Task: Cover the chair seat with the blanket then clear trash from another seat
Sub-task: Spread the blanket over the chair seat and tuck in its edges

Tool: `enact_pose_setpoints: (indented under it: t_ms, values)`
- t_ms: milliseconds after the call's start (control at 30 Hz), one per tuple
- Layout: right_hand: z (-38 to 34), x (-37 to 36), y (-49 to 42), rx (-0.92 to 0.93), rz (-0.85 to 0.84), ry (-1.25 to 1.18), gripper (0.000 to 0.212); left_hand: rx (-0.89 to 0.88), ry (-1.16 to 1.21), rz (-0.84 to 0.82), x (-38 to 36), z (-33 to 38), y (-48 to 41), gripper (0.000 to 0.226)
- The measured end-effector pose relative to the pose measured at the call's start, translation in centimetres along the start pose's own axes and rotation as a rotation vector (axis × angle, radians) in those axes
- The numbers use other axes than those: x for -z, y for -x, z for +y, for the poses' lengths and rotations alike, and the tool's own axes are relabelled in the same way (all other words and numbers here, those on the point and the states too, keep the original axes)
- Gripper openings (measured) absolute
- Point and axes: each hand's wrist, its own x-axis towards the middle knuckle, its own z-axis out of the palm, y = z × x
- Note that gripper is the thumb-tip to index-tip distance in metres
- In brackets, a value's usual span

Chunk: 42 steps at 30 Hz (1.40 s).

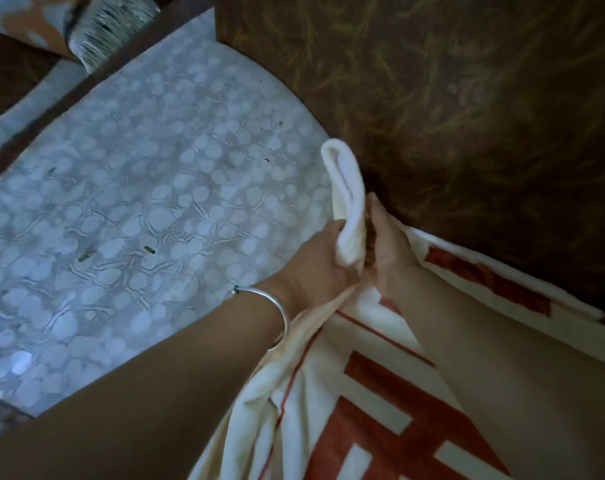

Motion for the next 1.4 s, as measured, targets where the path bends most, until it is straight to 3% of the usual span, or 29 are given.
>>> enact_pose_setpoints:
  t_ms: [33,133,167,233,367,433,500,567,633,733,833,933,1000,1100,1200,1300,1400]
  values:
    - [-0.3,1.2,0.3,0.031,-0.043,-0.068,0.036,-0.002,-0.029,0.011,-1.6,0.5,-0.2,0.051]
    - [-1.2,5.3,1.7,0.009,-0.156,-0.043,0.07,0.01,-0.058,0.085,-7.0,2.5,-0.5,0.034]
    - [-1.4,6.7,2.2,-0.015,-0.2,-0.06,0.074,0.024,-0.062,0.112,-8.8,3.4,-0.5,0.029]
    - [-1.6,9.6,3.1,-0.037,-0.167,0.037,0.061,0.044,-0.065,0.157,-12.5,5.3,-0.4,0.026]
    - [-1.2,14.5,5.1,0.056,0.187,0.816,0.031,0.065,0.002,0.114,-18.4,8.2,0.5,0.032]
    - [-1.2,17.3,5.9,0.051,0.28,0.974,0.031,0.019,0.105,0.081,-20.0,9.4,1.7,0.025]
    - [-1.6,19.8,6.5,0.011,0.347,0.976,0.032,-0.011,0.18,0.243,-20.1,9.6,2.0,0.025]
    - [-1.9,21.8,6.9,0.002,0.41,0.921,0.033,0.021,0.012,0.408,-19.8,8.7,1.0,0.033]
    - [-2.2,22.1,7.3,0.043,0.416,0.894,0.033,0.134,-0.214,0.307,-19.4,7.3,0.3,0.04]
    - [-2.5,21.0,7.6,0.136,0.355,0.839,0.033,0.165,-0.332,0.14,-19.2,6.5,-0.3,0.042]
    - [-3.0,18.8,7.5,0.185,0.299,0.748,0.035,0.128,-0.073,0.005,-18.8,6.8,-1.0,0.037]
    - [-2.9,16.2,7.0,0.218,0.231,0.709,0.035,0.354,0.556,-0.113,-16.7,7.6,-0.7,0.037]
    - [-2.7,14.3,6.3,0.222,0.205,0.704,0.035,0.44,0.823,-0.133,-15.6,6.7,-0.6,0.038]
    - [-2.2,11.1,4.9,0.173,0.182,0.743,0.038,0.524,1.025,-0.045,-13.5,4.7,-0.5,0.046]
    - [-1.8,8.3,2.9,0.115,0.189,0.809,0.04,0.509,1.213,-0.176,-11.7,1.5,-0.1,0.069]
    - [-1.0,6.2,1.1,0.083,0.186,0.887,0.041,0.375,1.133,-0.31,-10.6,-0.4,0.4,0.073]
    - [-0.1,5.4,0.4,0.022,0.105,0.904,0.041,0.353,1.029,-0.222,-10.5,-0.9,0.3,0.052]
